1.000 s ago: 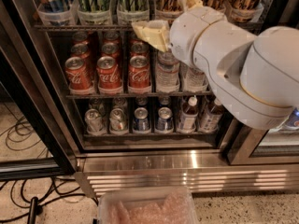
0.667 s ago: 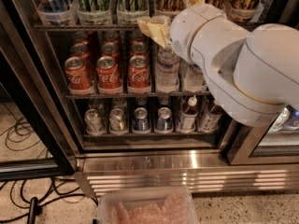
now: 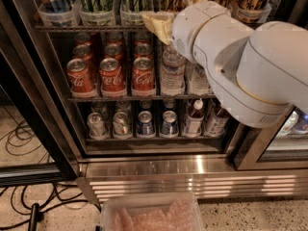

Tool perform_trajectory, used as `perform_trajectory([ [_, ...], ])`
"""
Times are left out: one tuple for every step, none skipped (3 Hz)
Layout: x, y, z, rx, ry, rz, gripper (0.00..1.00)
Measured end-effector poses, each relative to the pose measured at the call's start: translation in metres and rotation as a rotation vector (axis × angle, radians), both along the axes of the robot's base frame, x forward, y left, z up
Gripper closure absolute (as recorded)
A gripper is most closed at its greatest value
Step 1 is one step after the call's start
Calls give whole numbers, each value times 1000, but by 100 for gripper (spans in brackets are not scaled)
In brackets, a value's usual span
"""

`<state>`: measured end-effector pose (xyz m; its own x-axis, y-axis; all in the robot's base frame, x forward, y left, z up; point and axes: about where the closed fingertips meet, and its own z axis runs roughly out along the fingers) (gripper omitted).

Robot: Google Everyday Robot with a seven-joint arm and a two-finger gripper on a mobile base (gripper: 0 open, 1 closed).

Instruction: Pick orange can from top shelf of fridge

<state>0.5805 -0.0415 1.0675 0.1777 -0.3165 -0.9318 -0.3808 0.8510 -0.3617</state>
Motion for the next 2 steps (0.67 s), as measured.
perform_trajectory([
  [8, -5, 6, 30, -1, -36, 42],
  [12, -12, 10, 37, -5, -76, 42],
])
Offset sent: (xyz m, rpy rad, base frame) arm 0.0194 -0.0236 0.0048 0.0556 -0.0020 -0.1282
